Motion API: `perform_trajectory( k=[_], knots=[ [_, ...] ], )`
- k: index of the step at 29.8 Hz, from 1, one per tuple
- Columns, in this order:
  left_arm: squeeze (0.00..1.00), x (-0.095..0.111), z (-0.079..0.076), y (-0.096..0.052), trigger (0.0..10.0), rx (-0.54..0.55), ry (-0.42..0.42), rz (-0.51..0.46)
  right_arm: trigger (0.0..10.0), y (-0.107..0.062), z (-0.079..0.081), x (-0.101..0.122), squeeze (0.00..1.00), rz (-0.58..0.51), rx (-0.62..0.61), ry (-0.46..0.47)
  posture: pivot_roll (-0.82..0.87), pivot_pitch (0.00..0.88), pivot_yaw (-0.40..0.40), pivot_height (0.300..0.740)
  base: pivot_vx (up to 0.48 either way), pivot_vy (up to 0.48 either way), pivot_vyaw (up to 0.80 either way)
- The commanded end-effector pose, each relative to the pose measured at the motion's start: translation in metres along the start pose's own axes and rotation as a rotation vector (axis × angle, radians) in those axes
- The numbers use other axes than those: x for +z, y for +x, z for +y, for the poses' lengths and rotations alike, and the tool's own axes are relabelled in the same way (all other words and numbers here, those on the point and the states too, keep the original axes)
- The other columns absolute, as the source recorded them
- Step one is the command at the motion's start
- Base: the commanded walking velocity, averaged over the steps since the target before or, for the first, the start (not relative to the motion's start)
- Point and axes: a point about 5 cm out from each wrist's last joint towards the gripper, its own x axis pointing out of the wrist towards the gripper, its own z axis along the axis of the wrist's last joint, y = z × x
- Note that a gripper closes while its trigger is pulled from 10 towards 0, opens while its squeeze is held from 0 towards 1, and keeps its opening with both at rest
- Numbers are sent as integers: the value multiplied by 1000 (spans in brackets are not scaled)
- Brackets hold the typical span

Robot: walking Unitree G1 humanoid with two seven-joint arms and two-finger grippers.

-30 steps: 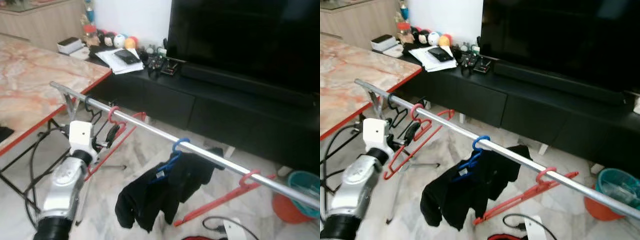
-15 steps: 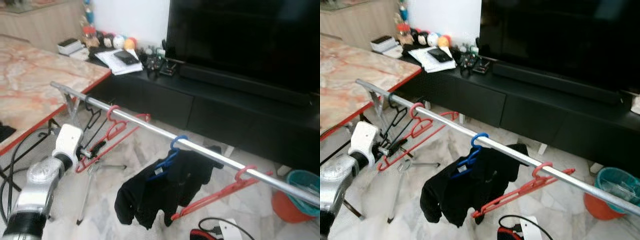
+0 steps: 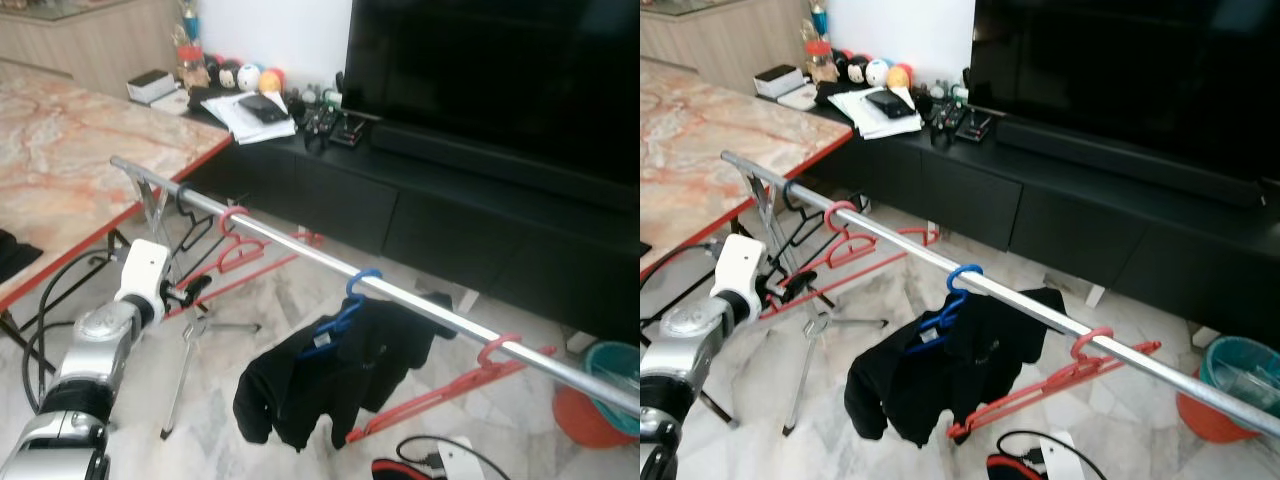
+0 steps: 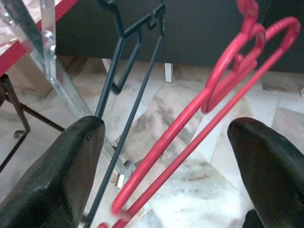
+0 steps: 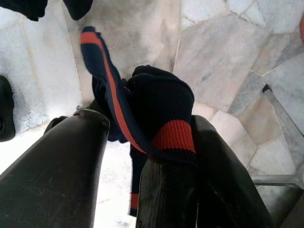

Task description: Hang hanger

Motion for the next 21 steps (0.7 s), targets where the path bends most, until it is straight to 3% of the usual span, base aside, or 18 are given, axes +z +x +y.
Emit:
perform_trajectory(
  k=[1,15,21],
  knots=[
    [0,-3,0,1,10000,11,4,15,10000,0,-3,2,0,-7,-6,-14,57,0,-48,740,0,0,0],
    [0,-6,-7,6,10000,-41,-17,30,10000,0,-6,2,0,-6,-8,-29,47,0,-53,740,0,0,0],
    [0,-10,-22,8,10000,-185,-35,28,10000,0,-7,2,0,-9,-10,-43,46,0,-56,740,0,0,0]
  ],
)
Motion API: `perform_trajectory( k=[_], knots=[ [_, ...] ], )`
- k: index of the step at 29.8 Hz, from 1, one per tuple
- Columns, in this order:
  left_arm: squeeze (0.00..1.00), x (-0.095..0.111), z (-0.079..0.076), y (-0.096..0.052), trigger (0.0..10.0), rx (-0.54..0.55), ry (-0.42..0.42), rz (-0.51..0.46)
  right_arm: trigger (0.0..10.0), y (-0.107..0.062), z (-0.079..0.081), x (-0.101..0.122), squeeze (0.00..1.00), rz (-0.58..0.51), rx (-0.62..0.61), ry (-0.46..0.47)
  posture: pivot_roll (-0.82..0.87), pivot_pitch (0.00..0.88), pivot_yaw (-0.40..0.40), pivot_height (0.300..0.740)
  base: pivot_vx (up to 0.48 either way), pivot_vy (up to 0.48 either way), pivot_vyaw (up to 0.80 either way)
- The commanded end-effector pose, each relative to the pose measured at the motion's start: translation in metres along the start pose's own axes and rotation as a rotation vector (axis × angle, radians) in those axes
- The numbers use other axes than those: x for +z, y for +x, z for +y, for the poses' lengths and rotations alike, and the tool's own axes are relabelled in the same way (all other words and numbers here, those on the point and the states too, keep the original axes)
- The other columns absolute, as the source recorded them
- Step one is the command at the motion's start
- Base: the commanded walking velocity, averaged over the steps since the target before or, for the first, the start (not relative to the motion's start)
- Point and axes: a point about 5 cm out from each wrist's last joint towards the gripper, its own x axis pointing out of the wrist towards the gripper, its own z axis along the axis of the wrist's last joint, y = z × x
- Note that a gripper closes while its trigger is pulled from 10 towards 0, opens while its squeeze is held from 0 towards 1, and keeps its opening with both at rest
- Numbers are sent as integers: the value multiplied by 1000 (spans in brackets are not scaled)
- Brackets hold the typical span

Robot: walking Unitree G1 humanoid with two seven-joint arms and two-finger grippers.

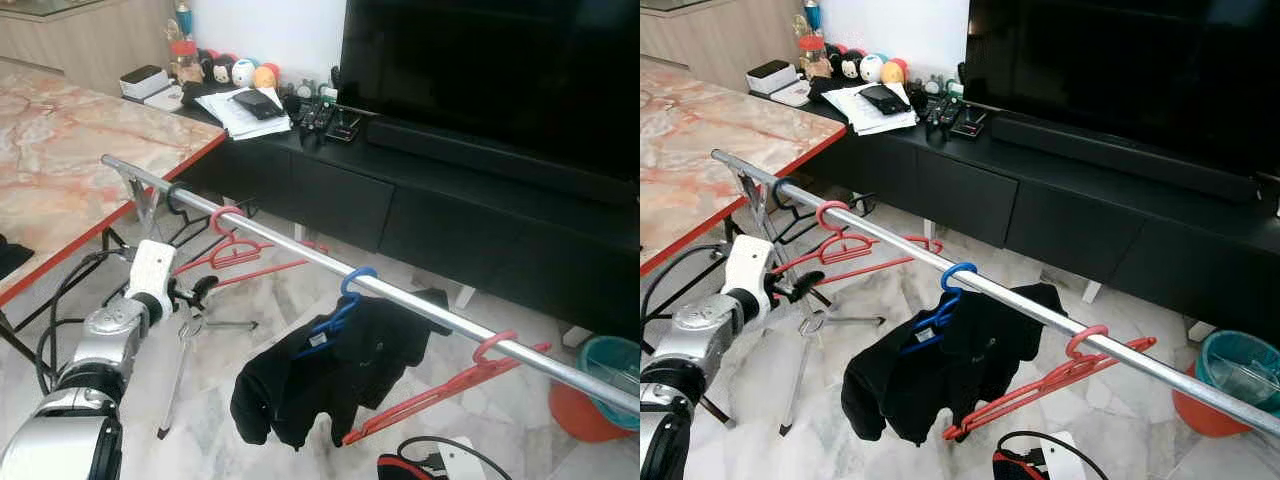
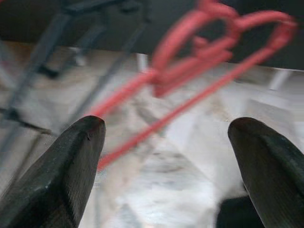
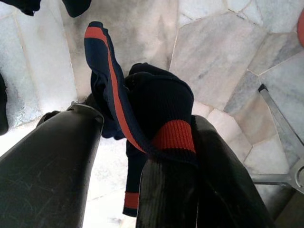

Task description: Hang hanger

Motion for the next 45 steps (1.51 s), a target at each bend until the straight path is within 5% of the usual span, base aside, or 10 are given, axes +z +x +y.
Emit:
perform_trajectory(
  k=[1,15,22,34,45],
  knots=[
    [0,4,-4,2,10000,-48,18,-9,10000,0,-4,3,0,-10,-7,-10,46,0,-56,740,0,0,0],
    [0,21,6,5,10000,118,46,-100,10000,0,-3,3,0,-14,-5,-18,36,0,-50,740,0,0,0],
    [0,8,10,3,10000,239,75,-25,10000,0,-4,2,0,-14,-6,-19,22,0,-48,740,0,0,0],
    [0,-26,-3,-2,10000,157,-40,66,10000,0,-7,2,0,-15,-10,-32,15,0,-60,740,0,0,0],
    [0,-18,-7,-1,10000,26,-54,6,10000,0,-8,2,0,-18,-9,-40,15,0,-60,740,0,0,0]
  ],
)
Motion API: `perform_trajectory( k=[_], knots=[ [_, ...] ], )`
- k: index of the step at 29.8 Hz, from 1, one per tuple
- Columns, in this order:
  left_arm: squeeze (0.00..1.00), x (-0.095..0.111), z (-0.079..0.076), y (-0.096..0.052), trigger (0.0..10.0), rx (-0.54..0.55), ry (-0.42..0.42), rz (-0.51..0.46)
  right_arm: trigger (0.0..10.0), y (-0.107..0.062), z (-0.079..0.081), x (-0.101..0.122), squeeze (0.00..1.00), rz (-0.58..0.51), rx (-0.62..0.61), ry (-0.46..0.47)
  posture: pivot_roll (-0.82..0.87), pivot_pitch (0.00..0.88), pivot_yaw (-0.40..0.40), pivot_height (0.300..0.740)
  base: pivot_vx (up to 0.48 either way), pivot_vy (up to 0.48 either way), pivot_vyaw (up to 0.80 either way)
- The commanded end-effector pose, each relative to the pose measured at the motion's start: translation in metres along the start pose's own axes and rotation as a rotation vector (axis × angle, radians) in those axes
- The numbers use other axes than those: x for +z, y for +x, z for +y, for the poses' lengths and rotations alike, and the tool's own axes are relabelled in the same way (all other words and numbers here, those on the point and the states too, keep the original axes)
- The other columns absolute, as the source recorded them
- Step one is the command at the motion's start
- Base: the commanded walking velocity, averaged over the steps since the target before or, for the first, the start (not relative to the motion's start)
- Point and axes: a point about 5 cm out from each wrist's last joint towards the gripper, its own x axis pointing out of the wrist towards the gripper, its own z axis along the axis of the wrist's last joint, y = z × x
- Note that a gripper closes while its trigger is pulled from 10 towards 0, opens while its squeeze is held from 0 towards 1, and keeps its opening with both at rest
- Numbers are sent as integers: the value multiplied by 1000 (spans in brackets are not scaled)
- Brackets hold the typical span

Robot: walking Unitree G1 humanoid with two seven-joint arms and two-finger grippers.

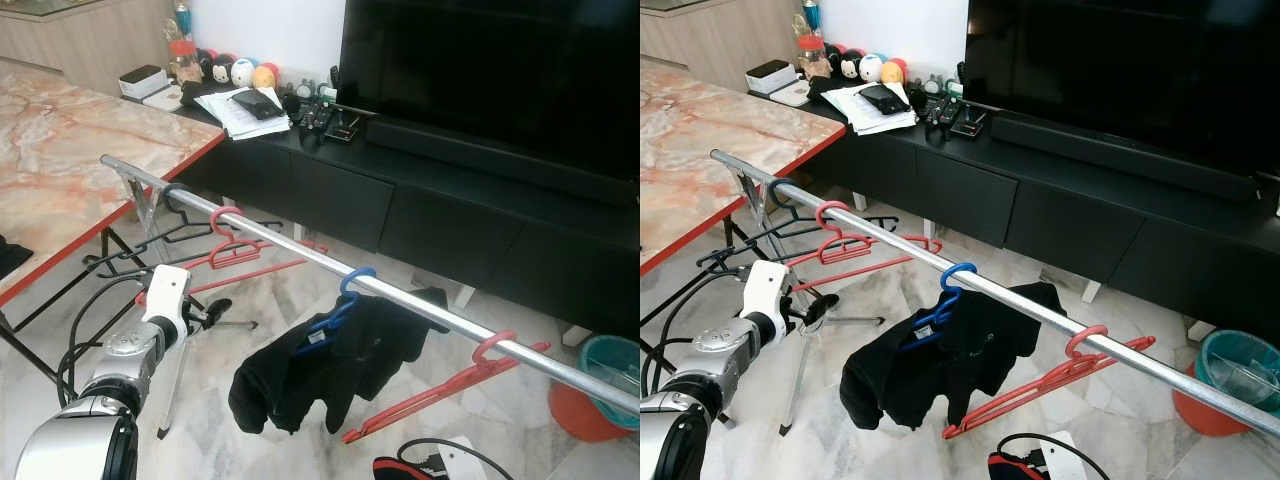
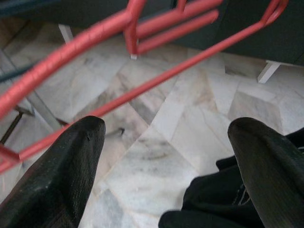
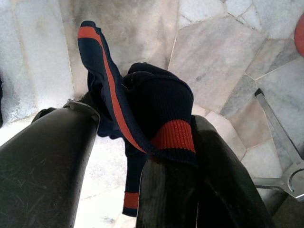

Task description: Hang hanger

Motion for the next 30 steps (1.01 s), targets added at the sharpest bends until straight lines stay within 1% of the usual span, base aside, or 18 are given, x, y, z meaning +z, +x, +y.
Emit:
perform_trajectory(
  k=[1,2,3,4,5,6,7,11,13,17,22,27,30],
  knots=[
    [0,9,2,0,10000,9,10,-59,10000,0,-5,2,0,-14,-9,-9,17,0,-60,740,0,0,0],
    [0,21,6,0,10000,74,55,-139,10000,0,-5,2,0,-15,-8,-9,17,0,-60,740,0,0,0],
    [0,24,6,0,10000,91,67,-159,10000,0,-5,2,0,-16,-8,-9,17,0,-60,740,0,0,0],
    [0,24,6,0,10000,91,67,-159,10000,0,-5,2,0,-16,-8,-9,17,0,-60,740,0,0,0],
    [0,30,6,-1,10000,142,52,-229,10000,0,-5,3,0,-18,-8,-7,22,0,-59,740,0,0,0],
    [0,30,6,-1,10000,142,52,-229,10000,0,-5,3,0,-18,-8,-7,22,0,-59,740,0,0,0],
    [0,31,2,-3,10000,168,43,-290,10000,0,-5,3,0,-19,-9,-2,18,0,-55,740,0,0,0],
    [0,25,-7,-7,10000,204,25,-351,10000,0,-4,3,0,-20,-7,1,18,0,-56,740,0,0,0],
    [0,21,-11,-9,10000,196,21,-358,10000,0,-4,3,0,-21,-6,1,22,0,-58,740,0,0,0],
    [0,17,-13,-12,10000,190,13,-358,10000,0,-4,3,0,-21,-5,4,30,0,-59,740,0,124,0],
    [0,17,-14,-15,10000,185,36,-356,10000,0,-3,3,0,-35,-3,28,33,0,-57,740,0,413,0],
    [0,20,-14,-15,10000,188,38,-360,10000,0,-3,4,0,-36,-2,33,31,0,-55,740,0,408,0],
    [0,22,-16,-14,10000,180,45,-362,10000,0,-3,4,0,-35,-2,36,32,0,-55,740,0,170,0]
  ],
)
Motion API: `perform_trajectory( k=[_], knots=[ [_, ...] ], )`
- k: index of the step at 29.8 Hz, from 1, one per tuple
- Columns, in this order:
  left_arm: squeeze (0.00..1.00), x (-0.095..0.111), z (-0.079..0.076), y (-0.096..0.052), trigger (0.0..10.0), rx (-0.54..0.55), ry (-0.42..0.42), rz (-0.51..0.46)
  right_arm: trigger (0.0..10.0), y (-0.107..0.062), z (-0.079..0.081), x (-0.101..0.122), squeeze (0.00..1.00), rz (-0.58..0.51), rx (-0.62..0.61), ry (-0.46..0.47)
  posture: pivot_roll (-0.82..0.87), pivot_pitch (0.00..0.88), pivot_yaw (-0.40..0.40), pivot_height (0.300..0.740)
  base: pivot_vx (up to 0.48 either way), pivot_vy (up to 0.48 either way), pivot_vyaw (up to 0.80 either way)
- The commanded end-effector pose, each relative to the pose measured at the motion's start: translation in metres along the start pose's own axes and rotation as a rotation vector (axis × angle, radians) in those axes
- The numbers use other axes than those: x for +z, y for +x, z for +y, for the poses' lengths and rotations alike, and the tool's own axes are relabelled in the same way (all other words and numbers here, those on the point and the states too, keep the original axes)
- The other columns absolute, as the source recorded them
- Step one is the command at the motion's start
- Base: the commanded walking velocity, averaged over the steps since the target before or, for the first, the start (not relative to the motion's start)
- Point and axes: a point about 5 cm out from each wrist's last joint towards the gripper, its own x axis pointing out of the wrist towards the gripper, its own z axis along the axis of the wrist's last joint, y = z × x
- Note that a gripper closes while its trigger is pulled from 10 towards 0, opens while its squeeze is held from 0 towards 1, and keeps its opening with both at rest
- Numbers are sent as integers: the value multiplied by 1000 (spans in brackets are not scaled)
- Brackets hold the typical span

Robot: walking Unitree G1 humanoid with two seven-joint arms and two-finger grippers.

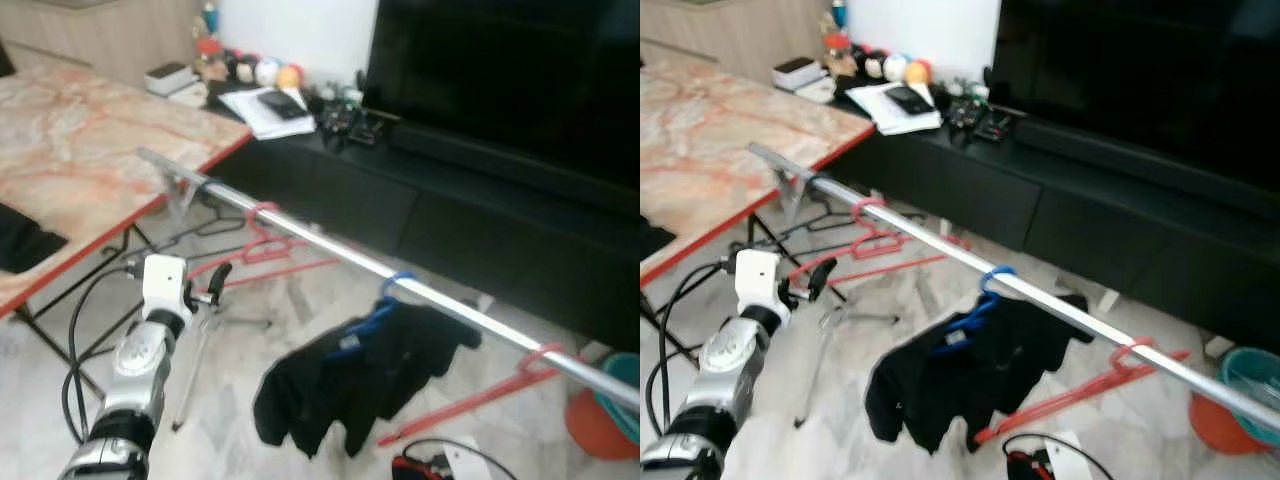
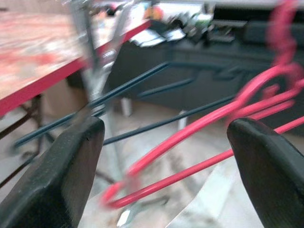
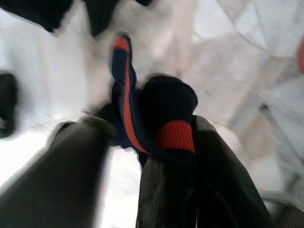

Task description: Hang hanger

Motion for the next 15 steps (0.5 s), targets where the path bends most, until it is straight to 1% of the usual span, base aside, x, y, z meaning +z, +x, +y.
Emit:
perform_trajectory(
  k=[1,5,9,11,15],
  knots=[
    [0,9,-11,6,10000,-37,6,-30,10000,0,-6,-5,0,9,-14,21,33,0,-55,740,0,0,0],
    [0,9,-13,6,10000,-41,5,-28,10000,0,-6,-5,0,7,-18,36,34,0,-55,740,0,0,0],
    [0,12,-14,7,10000,-47,-15,-33,10000,0,-6,-6,0,9,-22,49,34,0,-55,740,0,0,0],
    [0,12,-15,7,10000,-60,-15,-30,10000,0,-6,-6,0,11,-23,47,34,0,-55,740,0,0,-556],
    [0,13,-17,7,10000,-75,-20,-31,10000,0,-6,-6,0,13,-22,41,38,0,-56,740,0,0,-800]
  ],
)
